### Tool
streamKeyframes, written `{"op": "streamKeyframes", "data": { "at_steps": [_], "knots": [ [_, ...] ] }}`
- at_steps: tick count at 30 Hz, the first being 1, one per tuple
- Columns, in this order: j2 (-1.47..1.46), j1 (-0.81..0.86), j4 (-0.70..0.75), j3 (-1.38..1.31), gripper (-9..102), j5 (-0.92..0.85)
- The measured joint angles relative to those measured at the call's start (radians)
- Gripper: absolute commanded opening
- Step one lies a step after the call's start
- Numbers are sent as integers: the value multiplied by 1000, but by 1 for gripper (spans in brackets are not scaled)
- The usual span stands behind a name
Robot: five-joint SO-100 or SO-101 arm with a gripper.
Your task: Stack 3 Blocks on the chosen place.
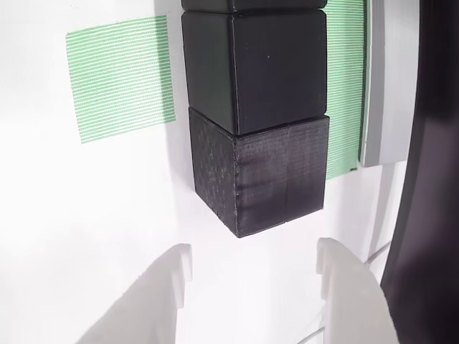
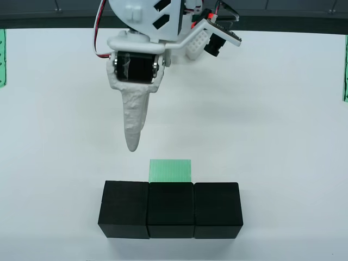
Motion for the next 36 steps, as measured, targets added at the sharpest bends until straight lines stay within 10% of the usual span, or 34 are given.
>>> {"op": "streamKeyframes", "data": {
  "at_steps": [36],
  "knots": [
    [-661,-126,233,-640,33,-23]
  ]
}}
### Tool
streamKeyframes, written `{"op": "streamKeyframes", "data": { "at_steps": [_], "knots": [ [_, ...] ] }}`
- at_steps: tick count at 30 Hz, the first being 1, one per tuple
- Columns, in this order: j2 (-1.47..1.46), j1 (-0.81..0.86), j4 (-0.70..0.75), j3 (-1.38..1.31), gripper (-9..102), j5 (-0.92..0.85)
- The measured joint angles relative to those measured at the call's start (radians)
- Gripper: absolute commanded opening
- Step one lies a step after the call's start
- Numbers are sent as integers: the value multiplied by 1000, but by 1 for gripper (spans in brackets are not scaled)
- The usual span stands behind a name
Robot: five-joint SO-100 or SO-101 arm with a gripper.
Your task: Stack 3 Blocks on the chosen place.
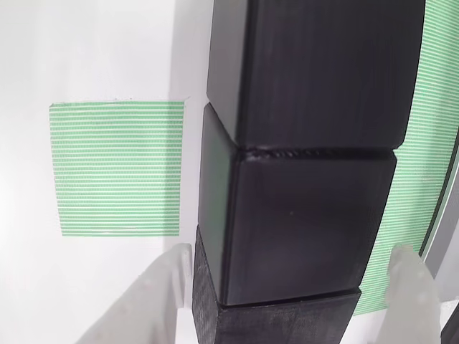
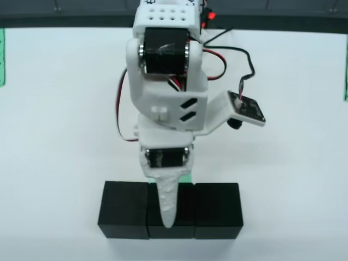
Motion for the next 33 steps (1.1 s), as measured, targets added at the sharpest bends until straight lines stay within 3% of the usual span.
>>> {"op": "streamKeyframes", "data": {
  "at_steps": [9,23,33],
  "knots": [
    [-74,-11,0,-58,31,6],
    [-95,-20,17,-86,20,6],
    [17,11,17,74,20,5]
  ]
}}
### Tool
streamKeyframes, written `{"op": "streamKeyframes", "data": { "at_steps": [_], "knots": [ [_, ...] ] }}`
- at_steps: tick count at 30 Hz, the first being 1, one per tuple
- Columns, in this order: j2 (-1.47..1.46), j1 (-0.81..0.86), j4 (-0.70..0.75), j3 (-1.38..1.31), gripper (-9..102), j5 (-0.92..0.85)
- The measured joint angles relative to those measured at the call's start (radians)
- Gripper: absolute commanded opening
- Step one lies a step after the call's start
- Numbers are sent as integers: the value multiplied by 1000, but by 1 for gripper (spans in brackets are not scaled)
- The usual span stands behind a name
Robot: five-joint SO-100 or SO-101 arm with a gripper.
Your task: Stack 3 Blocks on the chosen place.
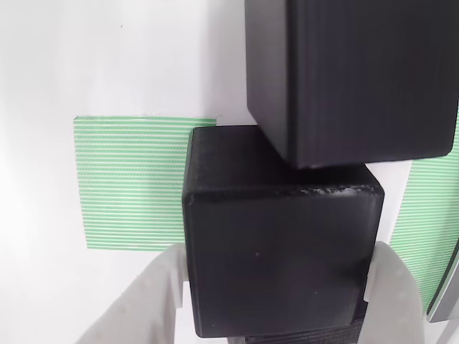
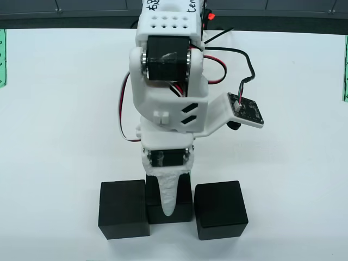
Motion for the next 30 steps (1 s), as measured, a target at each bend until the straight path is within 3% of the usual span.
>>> {"op": "streamKeyframes", "data": {
  "at_steps": [9,30],
  "knots": [
    [147,67,0,186,20,-2],
    [219,-11,2,319,20,81]
  ]
}}
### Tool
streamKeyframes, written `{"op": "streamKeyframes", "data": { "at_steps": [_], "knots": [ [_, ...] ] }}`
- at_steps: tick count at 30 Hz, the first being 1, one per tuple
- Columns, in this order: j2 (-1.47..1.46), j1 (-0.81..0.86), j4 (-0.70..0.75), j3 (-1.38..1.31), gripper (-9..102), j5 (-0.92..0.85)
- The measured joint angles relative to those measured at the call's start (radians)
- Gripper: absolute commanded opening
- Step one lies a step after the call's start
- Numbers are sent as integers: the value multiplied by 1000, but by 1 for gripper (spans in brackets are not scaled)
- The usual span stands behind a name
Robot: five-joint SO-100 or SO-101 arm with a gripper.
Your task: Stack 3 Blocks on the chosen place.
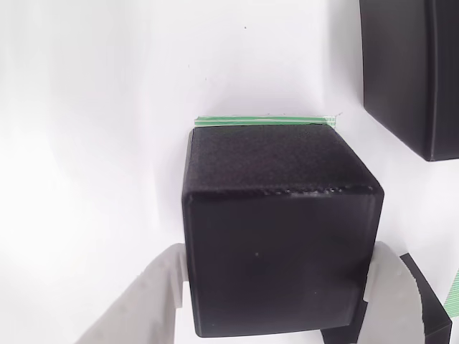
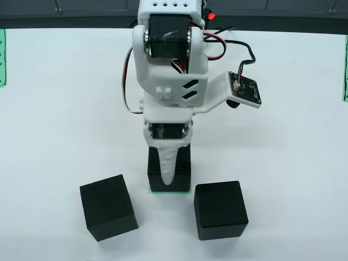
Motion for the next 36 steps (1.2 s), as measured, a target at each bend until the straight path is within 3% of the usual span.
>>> {"op": "streamKeyframes", "data": {
  "at_steps": [26,36],
  "knots": [
    [2,-3,-25,3,20,-3],
    [2,-3,-35,15,29,-9]
  ]
}}
